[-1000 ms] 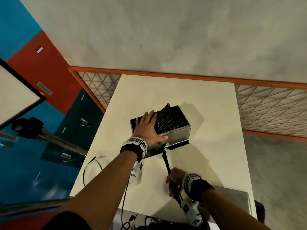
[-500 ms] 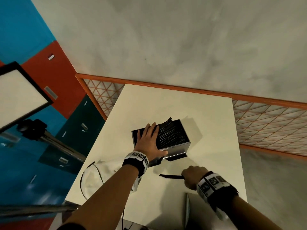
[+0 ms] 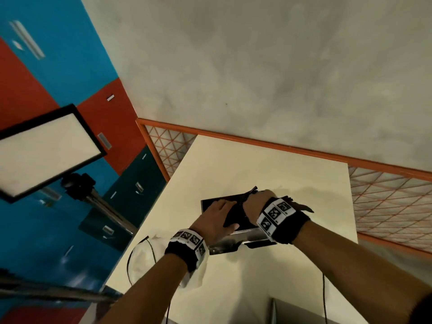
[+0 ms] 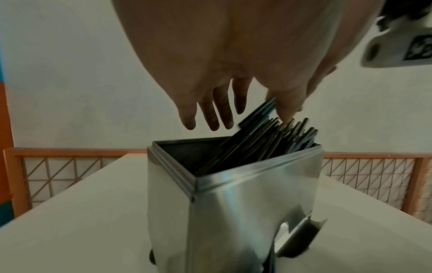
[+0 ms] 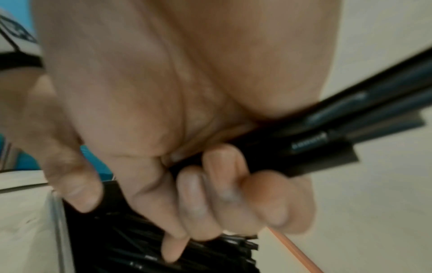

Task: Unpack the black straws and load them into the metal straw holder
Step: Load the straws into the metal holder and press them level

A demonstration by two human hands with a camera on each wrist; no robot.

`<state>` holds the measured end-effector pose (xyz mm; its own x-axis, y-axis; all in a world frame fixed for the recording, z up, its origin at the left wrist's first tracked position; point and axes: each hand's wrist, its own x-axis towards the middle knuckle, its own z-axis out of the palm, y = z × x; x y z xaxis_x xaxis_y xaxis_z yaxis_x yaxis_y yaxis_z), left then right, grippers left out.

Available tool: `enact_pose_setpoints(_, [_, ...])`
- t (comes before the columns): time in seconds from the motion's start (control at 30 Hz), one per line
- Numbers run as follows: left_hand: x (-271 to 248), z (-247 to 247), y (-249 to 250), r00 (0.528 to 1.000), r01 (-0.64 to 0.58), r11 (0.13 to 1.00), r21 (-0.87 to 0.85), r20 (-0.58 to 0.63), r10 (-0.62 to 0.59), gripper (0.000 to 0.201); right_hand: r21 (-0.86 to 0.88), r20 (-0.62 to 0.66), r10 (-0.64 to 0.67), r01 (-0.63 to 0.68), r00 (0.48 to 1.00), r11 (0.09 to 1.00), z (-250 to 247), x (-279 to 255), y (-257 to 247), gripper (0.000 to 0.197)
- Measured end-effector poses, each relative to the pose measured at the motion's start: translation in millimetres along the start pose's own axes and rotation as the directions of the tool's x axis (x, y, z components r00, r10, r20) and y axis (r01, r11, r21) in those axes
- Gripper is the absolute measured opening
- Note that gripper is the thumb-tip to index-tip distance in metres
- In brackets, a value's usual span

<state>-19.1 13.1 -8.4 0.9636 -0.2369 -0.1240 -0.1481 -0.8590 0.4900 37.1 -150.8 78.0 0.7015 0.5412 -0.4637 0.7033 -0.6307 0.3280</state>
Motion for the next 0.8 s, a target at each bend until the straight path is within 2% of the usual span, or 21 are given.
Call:
enact_pose_setpoints(0.1, [3.0, 14.4, 8.6, 0.998, -0.017, 0.998, -0.068, -0.061, 0.013, 0.045, -0.002, -0.047, -0.08, 0.08, 0.996, 0.997, -0.8, 20.0, -13.4, 0.025])
enact_pose_setpoints(0.2, [6.7, 28.6, 6.4, 0.992, 0.035, 0.974, -0.225, -0.107, -0.061, 0.03, 0.017, -0.156, -0.129, 0.134, 0.979, 0.991, -6.8, 26.6, -12.7, 0.013])
enact_pose_setpoints(0.27, [6.8, 34.8, 0.5, 0.981, 0.096, 0.963, -0.253, -0.14, -0.135, 0.023, 0.075, -0.186, -0.141, 0.157, 0.972, 0.985, -16.1, 25.1, -1.7, 0.009])
enact_pose_setpoints(0.33, [5.3, 39.7, -5.3, 0.972, 0.155, 0.963, -0.219, -0.139, -0.188, 0.018, 0.184, -0.155, -0.111, 0.139, 0.982, 0.973, -29.7, 21.9, 19.8, 0.023])
enact_pose_setpoints(0.4, [5.1, 46.6, -12.2, 0.969, 0.169, 0.974, -0.153, -0.157, -0.193, 0.017, 0.33, -0.109, -0.035, 0.069, 0.993, 0.941, -37.1, 21.2, 44.0, 0.035])
enact_pose_setpoints(0.43, [4.7, 48.7, -13.9, 0.968, 0.161, 0.981, -0.105, -0.175, -0.178, 0.018, 0.437, -0.102, 0.01, 0.036, 0.995, 0.899, -35.0, 22.2, 54.3, 0.04])
enact_pose_setpoints(0.5, [6.4, 54.2, -16.7, 0.968, 0.145, 0.989, -0.032, -0.205, -0.149, 0.025, 0.663, -0.152, 0.128, 0.005, 0.98, 0.748, -15.5, 28.7, 66.9, 0.045])
enact_pose_setpoints(0.6, [4.0, 54.7, -14.6, 0.968, 0.097, 0.994, -0.056, -0.227, -0.108, 0.05, 0.912, -0.186, 0.367, 0.021, 0.911, 0.41, 27.5, 36.1, 60.0, 0.044])
enact_pose_setpoints(0.67, [5.6, 53.3, -13.1, 0.963, 0.073, 0.994, -0.08, -0.253, -0.091, 0.068, 0.967, -0.16, 0.455, 0.045, 0.876, 0.252, 53.7, 39.5, 48.7, 0.045])
enact_pose_setpoints(0.73, [6.1, 50.8, -13.4, 0.96, 0.076, 0.992, -0.097, -0.262, -0.099, 0.084, 0.977, -0.169, 0.502, 0.079, 0.848, 0.196, 70.6, 41.6, 33.7, 0.045])
enact_pose_setpoints(0.8, [9.7, 48.4, -12.1, 0.967, 0.104, 0.989, -0.107, -0.223, -0.126, 0.1, 0.979, -0.18, 0.524, 0.097, 0.833, 0.182, 82.2, 44.3, 20.5, 0.046])
